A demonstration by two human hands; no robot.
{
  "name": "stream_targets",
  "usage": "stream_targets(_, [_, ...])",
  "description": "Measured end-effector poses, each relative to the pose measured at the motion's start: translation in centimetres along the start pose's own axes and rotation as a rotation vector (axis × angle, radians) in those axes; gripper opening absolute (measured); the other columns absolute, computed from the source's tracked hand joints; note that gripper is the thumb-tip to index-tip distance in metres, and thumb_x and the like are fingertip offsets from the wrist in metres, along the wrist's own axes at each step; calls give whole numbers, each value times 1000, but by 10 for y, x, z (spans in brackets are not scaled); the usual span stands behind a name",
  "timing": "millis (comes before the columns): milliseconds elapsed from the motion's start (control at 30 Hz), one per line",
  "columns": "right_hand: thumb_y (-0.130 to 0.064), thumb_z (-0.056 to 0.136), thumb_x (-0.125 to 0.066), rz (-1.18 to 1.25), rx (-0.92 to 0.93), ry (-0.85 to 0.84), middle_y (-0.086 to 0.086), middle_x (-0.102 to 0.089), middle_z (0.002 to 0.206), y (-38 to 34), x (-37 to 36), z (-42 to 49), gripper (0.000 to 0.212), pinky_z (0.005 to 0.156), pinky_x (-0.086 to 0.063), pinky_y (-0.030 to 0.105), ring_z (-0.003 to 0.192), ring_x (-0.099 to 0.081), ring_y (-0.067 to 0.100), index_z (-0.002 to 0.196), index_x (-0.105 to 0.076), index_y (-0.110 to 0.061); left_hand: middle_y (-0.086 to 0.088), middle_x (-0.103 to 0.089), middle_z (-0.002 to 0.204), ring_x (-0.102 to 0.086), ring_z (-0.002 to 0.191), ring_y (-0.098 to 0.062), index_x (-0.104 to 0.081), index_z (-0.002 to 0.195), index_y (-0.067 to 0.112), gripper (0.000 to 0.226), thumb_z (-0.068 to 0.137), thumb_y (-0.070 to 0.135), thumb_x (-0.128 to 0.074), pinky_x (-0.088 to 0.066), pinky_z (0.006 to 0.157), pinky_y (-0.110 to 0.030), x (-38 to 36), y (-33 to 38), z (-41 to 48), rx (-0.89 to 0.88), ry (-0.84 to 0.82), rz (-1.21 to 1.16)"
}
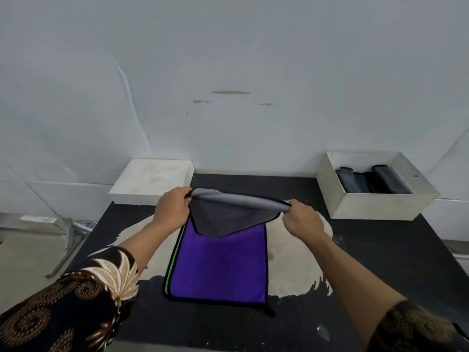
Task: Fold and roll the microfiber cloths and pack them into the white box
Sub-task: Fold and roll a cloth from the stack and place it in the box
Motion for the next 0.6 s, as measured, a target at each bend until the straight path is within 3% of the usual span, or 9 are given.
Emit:
stream_targets(67, [-14, 95, -39, 262, -76, -125, 15, -69, 97, 13, 3, 1, 31, 64, -59, 39, 78, -70, 31, 125, -43, -16, -12, -57, 95, -59, 91, -37, -62, 106, 10, 21, 102, 20, -44, -43, 70, -37, 7, 18, 6, -2, 17, 45])
stream_targets(167, [-15, 100, -34, 772, -175, -284, 19, -73, 85, 27, 9, -8, 28, 55, -58, 36, 70, -74, 32, 128, -36, -20, -12, -68, 95, -64, 89, -35, -61, 110, 17, 25, 103, 26, -39, -50, 73, -39, -3, 44, 10, 24, -71, -31])
stream_targets(233, [-24, 102, -40, 938, -175, -277, 18, -73, 93, 40, 19, -8, 23, 62, -60, 42, 76, -74, 32, 123, -45, -16, -12, -72, 87, -69, 77, -30, -60, 114, 17, 24, 105, 23, -39, -56, 69, -38, -23, 58, 7, 107, -187, -367])
stream_targets(300, [-27, 102, -45, 1068, -183, -262, 14, -70, 106, 58, 24, -8, 21, 71, -61, 47, 84, -74, 31, 118, -56, -18, -14, -72, 91, -71, 76, -26, -58, 121, 9, 26, 106, 17, -39, -58, 68, -32, -48, 76, 1, 214, -297, -703])
stream_targets(367, [-22, 103, -46, 1167, -212, -213, 13, -68, 110, 78, 31, -5, 20, 73, -61, 48, 87, -73, 31, 113, -62, -16, -20, -70, 105, -71, 84, -22, -59, 120, 0, 26, 105, 8, -41, -58, 75, -28, -66, 96, 1, 268, -330, -896])
stream_targets(467, [-7, 102, -43, 1217, -210, -70, 15, -63, 95, 109, 60, 2, 22, 62, -59, 37, 79, -63, 25, 115, -61, -4, -25, -66, 115, -70, 91, -27, -63, 104, 1, 18, 100, 4, -46, -54, 92, -40, -84, 128, 7, 401, -312, -1201])
stream_targets(600, [6, 93, -51, 1058, -28, 155, 6, -65, 117, 145, 117, 15, 41, 68, -58, 29, 102, -66, 22, 127, -60, -13, -22, -71, 104, -72, 88, -33, -62, 111, -2, 43, 100, 36, -46, -58, 77, -40, -81, 167, 14, 592, -157, -1534])
Point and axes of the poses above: each hand's wrist, its own z-axis towards the middle knuckle, its own x-axis out of the back of the hand, y = z × x, the point moved 10 cm from there along z, towards the middle knuckle
